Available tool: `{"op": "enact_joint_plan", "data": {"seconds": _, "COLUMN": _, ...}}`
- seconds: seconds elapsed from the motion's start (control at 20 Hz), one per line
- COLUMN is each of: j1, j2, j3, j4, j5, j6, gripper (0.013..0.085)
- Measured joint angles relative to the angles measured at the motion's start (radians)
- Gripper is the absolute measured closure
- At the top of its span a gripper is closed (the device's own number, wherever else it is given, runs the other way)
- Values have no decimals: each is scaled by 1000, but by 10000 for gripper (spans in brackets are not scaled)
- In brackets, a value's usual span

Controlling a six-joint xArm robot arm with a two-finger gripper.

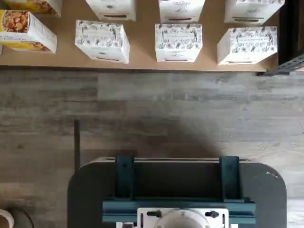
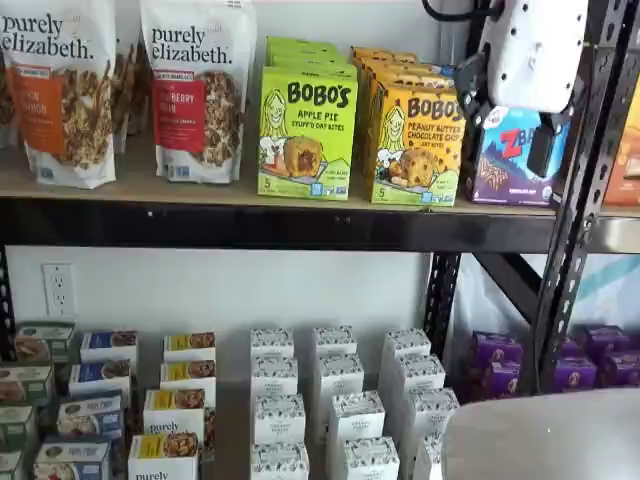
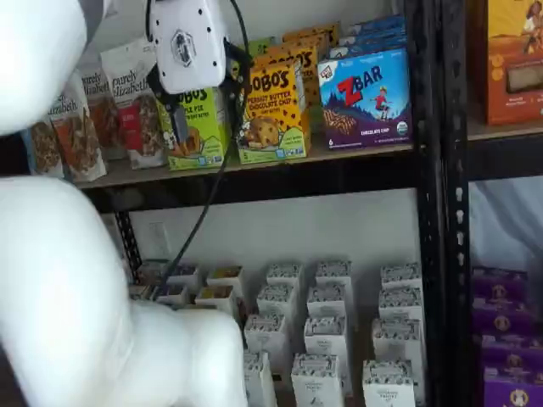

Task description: Pick up the orange box on the top shelf, the fifth box from the left

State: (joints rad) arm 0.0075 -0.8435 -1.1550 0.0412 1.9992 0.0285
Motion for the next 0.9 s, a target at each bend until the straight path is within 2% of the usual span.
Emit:
{"op": "enact_joint_plan", "data": {"seconds": 0.05, "j1": 8, "j2": -4, "j3": 4, "j4": -10, "j5": -8, "j6": 5, "gripper": 130}}
{"op": "enact_joint_plan", "data": {"seconds": 0.1, "j1": 39, "j2": -22, "j3": 20, "j4": -42, "j5": -37, "j6": 20, "gripper": 130}}
{"op": "enact_joint_plan", "data": {"seconds": 0.2, "j1": 51, "j2": -34, "j3": 30, "j4": -60, "j5": -61, "j6": 27, "gripper": 130}}
{"op": "enact_joint_plan", "data": {"seconds": 0.6, "j1": 57, "j2": -33, "j3": 33, "j4": -67, "j5": -67, "j6": 32, "gripper": 130}}
{"op": "enact_joint_plan", "data": {"seconds": 0.9, "j1": 32, "j2": -18, "j3": 34, "j4": -61, "j5": -115, "j6": 12, "gripper": 130}}
